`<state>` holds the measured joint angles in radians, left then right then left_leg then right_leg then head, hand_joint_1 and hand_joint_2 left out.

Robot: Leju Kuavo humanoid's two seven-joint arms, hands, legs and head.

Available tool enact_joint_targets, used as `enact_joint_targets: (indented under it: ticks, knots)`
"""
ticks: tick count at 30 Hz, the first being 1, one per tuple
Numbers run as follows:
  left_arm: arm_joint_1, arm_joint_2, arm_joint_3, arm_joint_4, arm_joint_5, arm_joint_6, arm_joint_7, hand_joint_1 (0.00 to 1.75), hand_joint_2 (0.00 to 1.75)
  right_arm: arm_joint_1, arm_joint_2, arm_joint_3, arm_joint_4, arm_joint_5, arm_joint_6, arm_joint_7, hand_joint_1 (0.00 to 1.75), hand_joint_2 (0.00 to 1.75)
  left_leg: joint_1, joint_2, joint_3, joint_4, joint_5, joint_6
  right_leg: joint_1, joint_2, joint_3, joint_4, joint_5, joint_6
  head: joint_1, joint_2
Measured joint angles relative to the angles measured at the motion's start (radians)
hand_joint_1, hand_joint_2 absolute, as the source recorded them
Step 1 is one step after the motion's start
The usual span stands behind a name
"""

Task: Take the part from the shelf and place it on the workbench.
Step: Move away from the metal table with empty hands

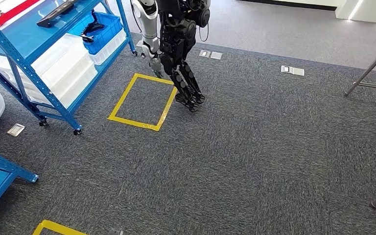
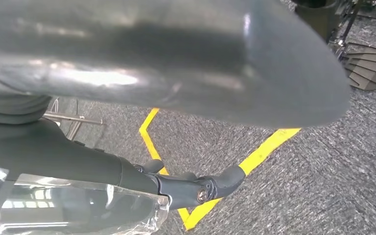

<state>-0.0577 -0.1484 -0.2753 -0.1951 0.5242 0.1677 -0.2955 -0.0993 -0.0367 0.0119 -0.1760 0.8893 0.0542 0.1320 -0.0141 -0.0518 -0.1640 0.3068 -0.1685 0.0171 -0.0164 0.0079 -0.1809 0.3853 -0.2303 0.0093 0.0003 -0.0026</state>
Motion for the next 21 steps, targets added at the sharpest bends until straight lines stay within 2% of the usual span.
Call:
enact_joint_targets:
  ticks: [2,9,13,16,21]
  knots:
    - [0.000,0.000,0.000,0.000,0.000,-0.004,0.002,0.00,1.75,0.000,0.000,-0.001,0.000,0.001,0.000,0.000,0.00,0.00,0.000,0.001,-0.004,-0.003,0.000,0.001,0.001,0.000,-0.001,-0.006,0.001,0.002,0.000,0.000]
    - [0.001,0.002,0.004,0.000,0.011,-0.017,0.014,0.00,1.75,0.002,0.001,-0.007,0.000,0.007,0.000,-0.009,0.00,0.00,0.002,0.001,0.051,-0.068,0.020,0.004,0.004,0.000,0.055,-0.080,0.024,0.004,0.000,0.000]
    - [0.001,0.002,0.013,0.000,0.019,-0.012,0.015,0.00,1.75,0.002,0.005,-0.013,0.000,0.020,0.000,-0.018,0.00,0.00,0.002,0.001,0.057,-0.067,0.021,0.004,0.005,0.000,0.069,-0.089,0.028,0.004,0.000,0.000]
    - [0.002,0.002,0.023,0.000,0.024,-0.009,0.012,0.00,1.75,0.001,0.009,-0.014,0.000,0.028,0.000,-0.019,0.00,0.00,0.002,0.001,0.037,-0.040,0.014,0.005,0.004,0.000,0.054,-0.065,0.024,0.005,0.000,0.000]
    - [0.003,0.002,0.033,0.000,0.031,-0.001,0.007,0.00,1.75,-0.002,0.014,-0.016,0.000,0.039,0.000,-0.019,0.00,0.00,0.002,0.001,-0.035,0.069,-0.035,0.007,0.005,0.000,-0.009,0.020,-0.013,0.004,0.000,0.000]
